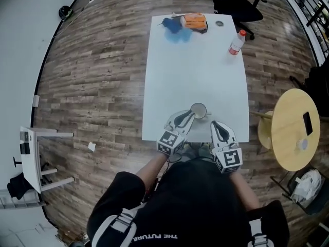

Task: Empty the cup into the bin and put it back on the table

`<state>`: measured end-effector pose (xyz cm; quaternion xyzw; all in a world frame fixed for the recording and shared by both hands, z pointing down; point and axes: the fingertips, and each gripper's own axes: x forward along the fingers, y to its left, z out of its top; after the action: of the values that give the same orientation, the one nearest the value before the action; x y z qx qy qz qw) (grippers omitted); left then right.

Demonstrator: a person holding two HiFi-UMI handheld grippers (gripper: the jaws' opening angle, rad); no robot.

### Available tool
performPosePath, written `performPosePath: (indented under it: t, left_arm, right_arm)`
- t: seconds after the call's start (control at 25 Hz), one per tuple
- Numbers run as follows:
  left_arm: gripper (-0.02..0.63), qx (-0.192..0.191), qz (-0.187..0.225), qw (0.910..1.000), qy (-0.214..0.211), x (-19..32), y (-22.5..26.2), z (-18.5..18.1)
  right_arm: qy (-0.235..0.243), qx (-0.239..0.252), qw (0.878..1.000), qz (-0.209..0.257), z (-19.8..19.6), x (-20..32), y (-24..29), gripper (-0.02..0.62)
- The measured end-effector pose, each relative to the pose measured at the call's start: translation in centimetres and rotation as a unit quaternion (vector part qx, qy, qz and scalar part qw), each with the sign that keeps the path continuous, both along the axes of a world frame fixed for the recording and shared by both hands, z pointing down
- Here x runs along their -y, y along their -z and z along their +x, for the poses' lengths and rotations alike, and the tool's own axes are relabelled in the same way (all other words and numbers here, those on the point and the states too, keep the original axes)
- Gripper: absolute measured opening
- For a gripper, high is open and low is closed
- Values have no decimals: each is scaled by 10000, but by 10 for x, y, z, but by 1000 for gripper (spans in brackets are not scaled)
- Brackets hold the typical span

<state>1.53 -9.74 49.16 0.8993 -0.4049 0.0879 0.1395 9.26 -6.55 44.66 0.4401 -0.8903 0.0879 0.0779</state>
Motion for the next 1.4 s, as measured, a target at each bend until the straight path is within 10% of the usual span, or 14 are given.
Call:
performPosePath:
  t: [0.12, 0.32, 0.88, 1.4]
  left_arm:
    - [339, 168, 58, 9995, -262, 7, -20, 5]
    - [401, 477, 149, 9969, -609, 4, -58, 14]
    - [422, 481, 108, 9887, -1416, 32, -118, 47]
    - [420, 124, -216, 9919, -1249, 41, -108, 45]
  right_arm:
    - [8, -138, 9999, -19, 7, 13, -5, 15]
    - [-83, -313, 9993, -176, 16, 23, -16, 15]
    - [-375, -601, 9966, -423, 34, 26, -40, 15]
    - [-181, -616, 9971, -407, 33, 34, -45, 15]
